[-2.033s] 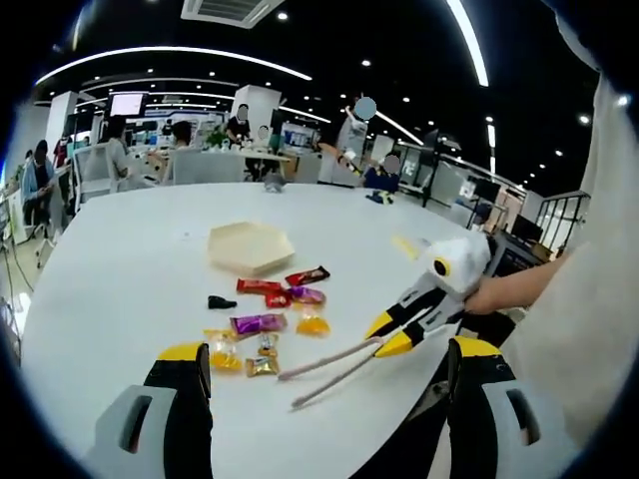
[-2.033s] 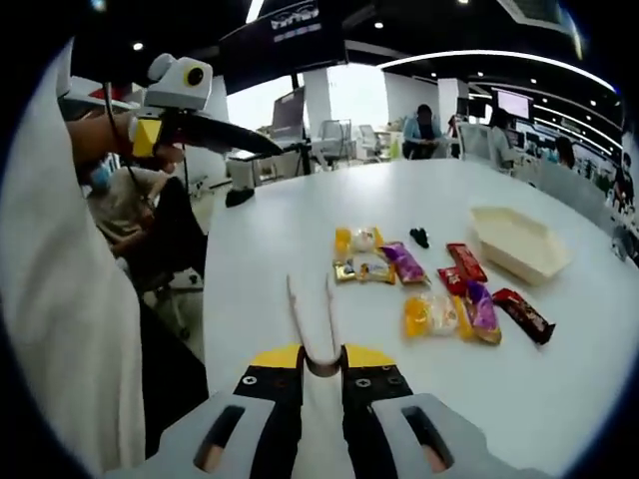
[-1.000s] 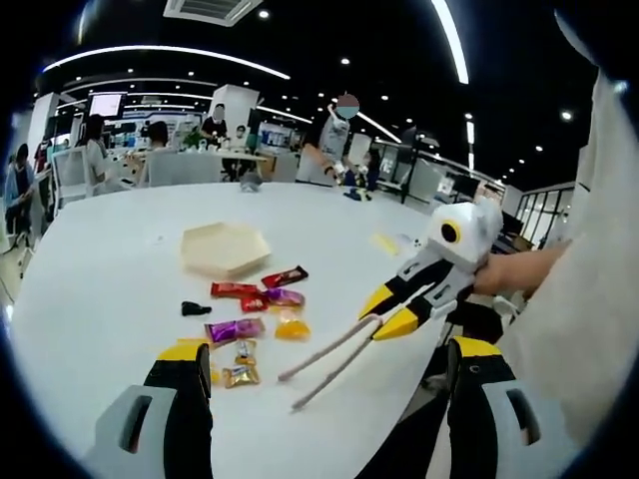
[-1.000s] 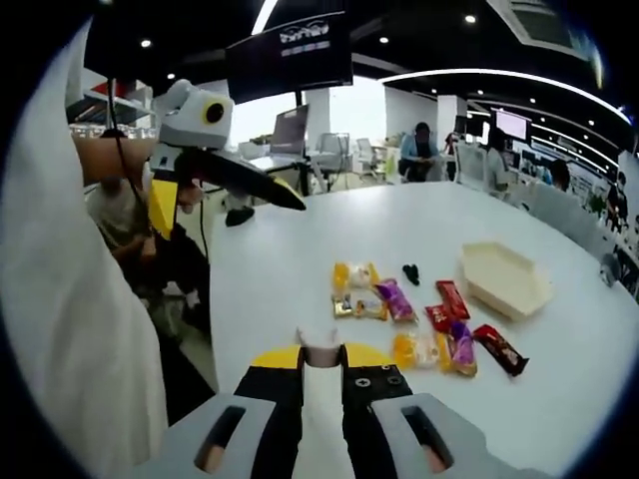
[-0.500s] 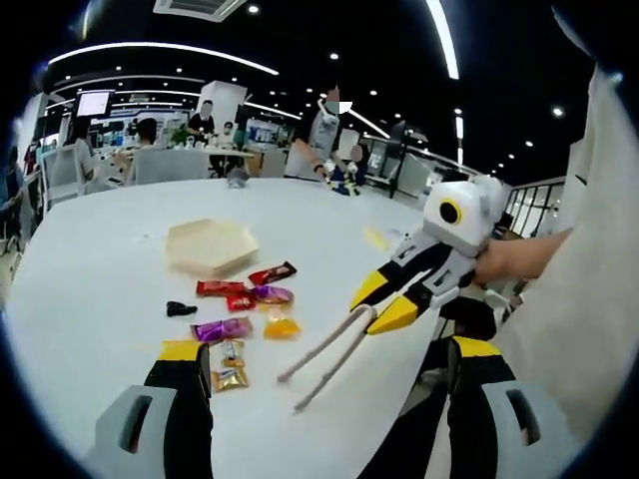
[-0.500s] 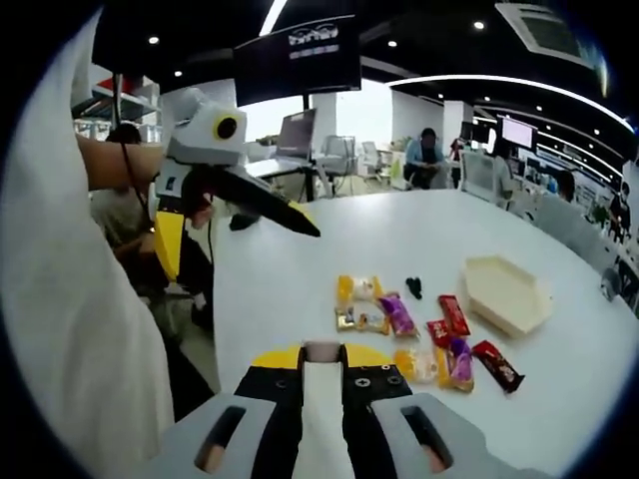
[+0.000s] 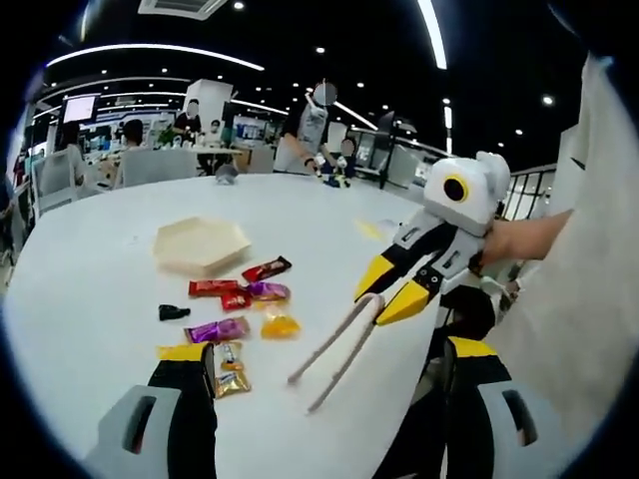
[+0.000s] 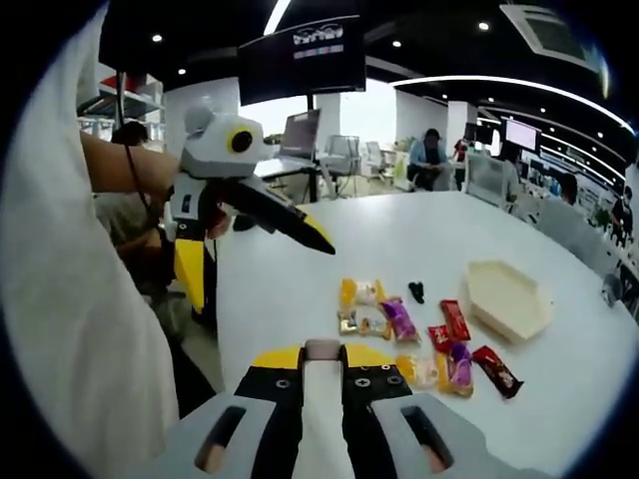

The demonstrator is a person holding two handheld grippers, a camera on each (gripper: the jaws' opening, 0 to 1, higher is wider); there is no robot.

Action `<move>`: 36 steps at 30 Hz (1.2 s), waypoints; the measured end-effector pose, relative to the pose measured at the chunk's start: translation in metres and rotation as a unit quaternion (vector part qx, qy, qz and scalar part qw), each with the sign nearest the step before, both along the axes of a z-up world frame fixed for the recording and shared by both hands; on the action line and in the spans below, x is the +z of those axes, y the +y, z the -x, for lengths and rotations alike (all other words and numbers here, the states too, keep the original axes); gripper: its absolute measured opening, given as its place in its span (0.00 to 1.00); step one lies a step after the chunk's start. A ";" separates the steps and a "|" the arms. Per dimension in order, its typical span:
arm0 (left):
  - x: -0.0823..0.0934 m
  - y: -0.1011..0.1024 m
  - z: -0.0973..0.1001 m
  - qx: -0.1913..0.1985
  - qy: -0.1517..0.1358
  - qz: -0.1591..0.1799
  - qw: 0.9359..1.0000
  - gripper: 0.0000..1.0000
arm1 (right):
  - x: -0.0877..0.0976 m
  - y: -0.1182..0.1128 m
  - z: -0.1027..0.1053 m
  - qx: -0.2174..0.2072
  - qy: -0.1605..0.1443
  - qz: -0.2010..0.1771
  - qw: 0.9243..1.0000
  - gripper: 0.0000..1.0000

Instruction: Place the target food into the container with the food tongs after gripping and lifting it, then release it inside without dropping or visibly crushing the food.

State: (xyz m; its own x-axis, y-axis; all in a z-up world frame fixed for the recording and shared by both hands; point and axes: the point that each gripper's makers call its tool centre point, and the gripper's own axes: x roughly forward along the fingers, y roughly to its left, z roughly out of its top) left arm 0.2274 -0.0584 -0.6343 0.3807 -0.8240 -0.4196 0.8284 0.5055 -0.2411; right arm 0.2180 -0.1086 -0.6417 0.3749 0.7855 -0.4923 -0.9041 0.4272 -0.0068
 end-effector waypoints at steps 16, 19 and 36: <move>-0.004 -0.017 0.007 -0.032 0.000 0.011 0.999 0.80 | 0.007 0.000 0.001 0.005 0.000 -0.002 1.000 0.12; -0.005 -0.021 0.008 -0.036 -0.001 0.011 0.999 0.80 | 0.009 0.001 0.002 0.007 -0.002 -0.003 1.000 0.12; -0.007 -0.038 0.015 -0.062 -0.010 -0.004 0.998 0.79 | 0.015 0.002 0.009 0.027 -0.011 0.011 1.000 0.12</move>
